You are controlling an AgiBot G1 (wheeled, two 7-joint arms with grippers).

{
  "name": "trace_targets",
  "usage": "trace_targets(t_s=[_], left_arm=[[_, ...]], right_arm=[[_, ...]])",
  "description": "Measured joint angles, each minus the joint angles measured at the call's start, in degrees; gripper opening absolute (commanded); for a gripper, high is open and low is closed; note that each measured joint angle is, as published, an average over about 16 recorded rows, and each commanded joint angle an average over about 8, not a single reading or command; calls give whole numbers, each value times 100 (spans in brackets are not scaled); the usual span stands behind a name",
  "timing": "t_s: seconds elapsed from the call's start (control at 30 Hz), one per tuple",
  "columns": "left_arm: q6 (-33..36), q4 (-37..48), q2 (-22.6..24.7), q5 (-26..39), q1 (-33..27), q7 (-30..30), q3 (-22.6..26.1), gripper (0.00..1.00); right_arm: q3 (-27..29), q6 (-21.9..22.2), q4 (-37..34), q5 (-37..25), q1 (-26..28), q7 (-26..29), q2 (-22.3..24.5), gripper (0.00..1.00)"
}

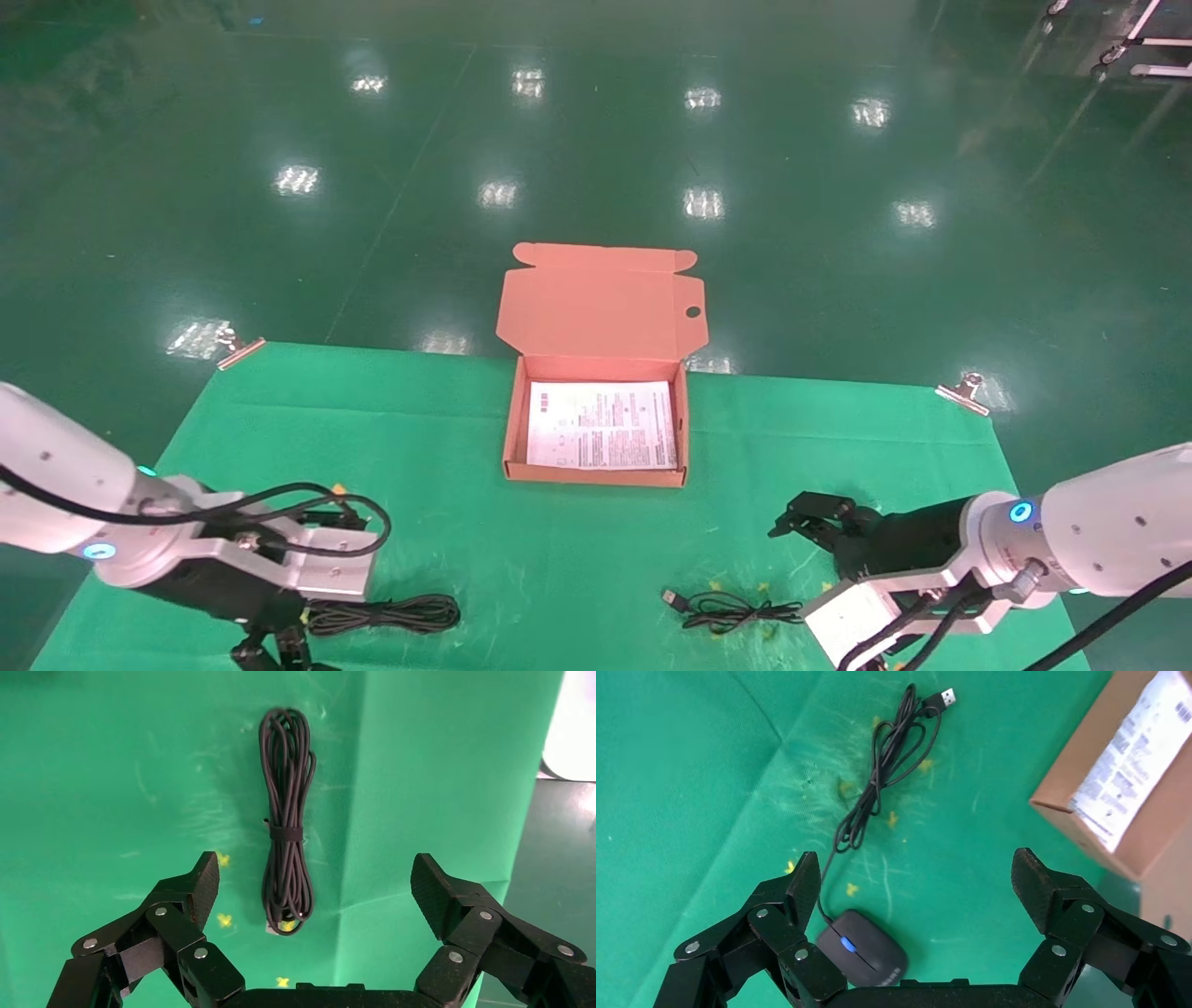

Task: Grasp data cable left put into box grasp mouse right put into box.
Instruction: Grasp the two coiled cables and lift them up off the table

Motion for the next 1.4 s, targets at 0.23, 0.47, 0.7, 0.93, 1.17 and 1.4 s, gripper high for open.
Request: trace_targets(t_s=[0.23, 0.47, 0.7, 0.93, 1.17, 1.4], left_arm=[[-396, 397, 225, 275, 202, -20, 90, 100], [-703, 1021, 473, 314, 346, 102, 105, 100], [-917, 1801, 746, 205, 413, 350, 66, 100], [-1084, 2610, 1017, 67, 399, 706, 5, 100], [-1237, 3336, 1236, -41, 351, 1067, -55, 100], [-1343, 3864, 1379, -92, 301, 1351, -88, 21]], right_arm=[[-75, 258, -148, -298, -229, 342, -157, 100], [-105, 433, -540, -419, -366, 639, -373, 100], [-116, 563, -1155, -412, -384, 754, -658, 100], [-138, 782, -1774, -434, -373, 657, -949, 100], [-165, 1089, -2257, -522, -376, 467, -1175, 100], [-178, 1346, -2592, -601, -380, 331, -1313, 48]])
